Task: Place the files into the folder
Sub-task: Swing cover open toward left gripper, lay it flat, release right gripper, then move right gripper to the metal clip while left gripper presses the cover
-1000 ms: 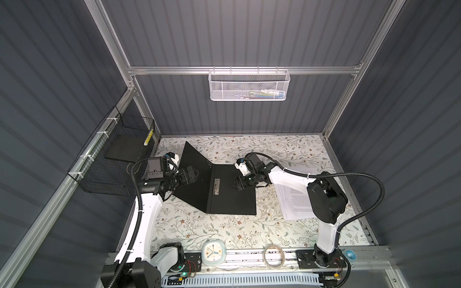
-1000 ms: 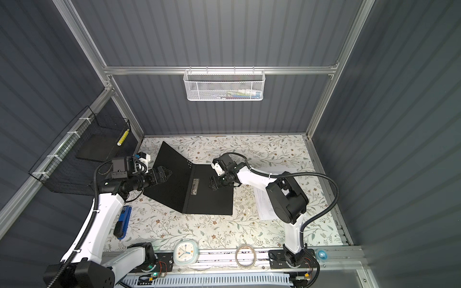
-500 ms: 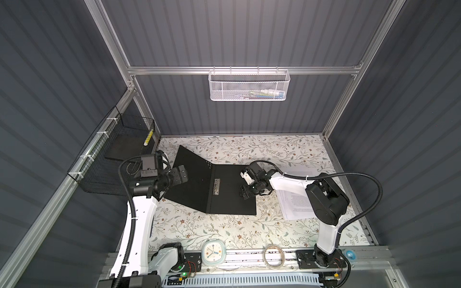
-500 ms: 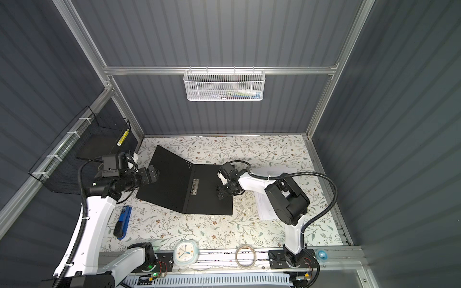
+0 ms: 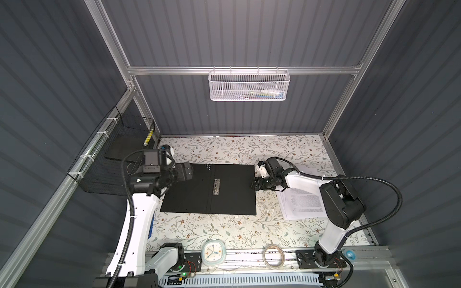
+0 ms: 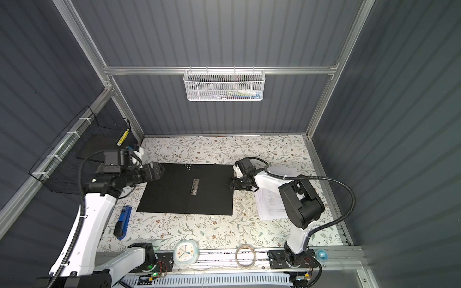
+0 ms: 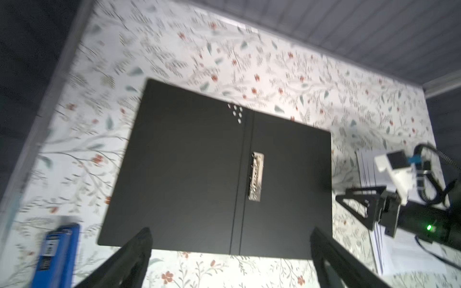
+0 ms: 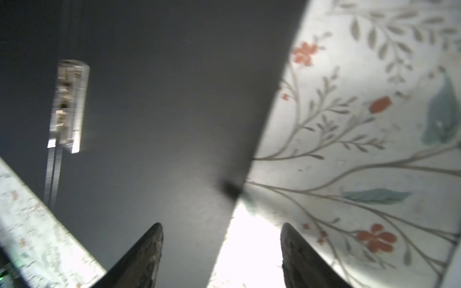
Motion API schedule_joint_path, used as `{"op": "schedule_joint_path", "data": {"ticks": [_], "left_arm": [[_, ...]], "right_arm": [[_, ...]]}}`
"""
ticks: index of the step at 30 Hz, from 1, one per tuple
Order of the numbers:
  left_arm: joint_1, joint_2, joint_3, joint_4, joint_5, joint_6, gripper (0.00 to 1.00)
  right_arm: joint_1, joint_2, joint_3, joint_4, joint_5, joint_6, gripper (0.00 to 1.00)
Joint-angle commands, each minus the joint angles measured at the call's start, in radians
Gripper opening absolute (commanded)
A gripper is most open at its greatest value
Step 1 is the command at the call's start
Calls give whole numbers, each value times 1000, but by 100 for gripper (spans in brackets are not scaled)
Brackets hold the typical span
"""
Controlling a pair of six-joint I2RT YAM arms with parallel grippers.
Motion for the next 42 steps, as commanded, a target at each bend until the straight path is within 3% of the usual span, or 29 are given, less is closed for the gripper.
{"op": "schedule_joint_path", "data": {"ticks": [1, 3, 6, 12, 18, 23, 33, 42], "left_arm": [[-95, -2, -154, 196, 74, -118, 99], [-131, 49, -245, 343, 123, -177, 99], [-194, 125, -323, 507, 79, -203, 99], [-281, 296, -362, 727, 103, -184, 99], [-300, 422, -341, 763, 93, -130, 99], [-301, 417, -364, 714, -53, -139, 99], [-301, 516, -391, 857, 149, -104, 99], [-307, 528, -405, 821, 153, -61, 99]], "right_arm": [[4, -62, -6, 36, -81, 3, 74], [4, -101, -18, 38, -79, 8, 74], [5, -170, -54, 39, -76, 18, 74], [5, -236, -130, 24, -55, 35, 75], [-10, -212, -194, 47, 23, 93, 75], [-11, -155, -215, 108, -24, 117, 74], [-11, -42, -169, 158, -34, 118, 74], [-20, 29, -102, 162, -34, 112, 74]]}}
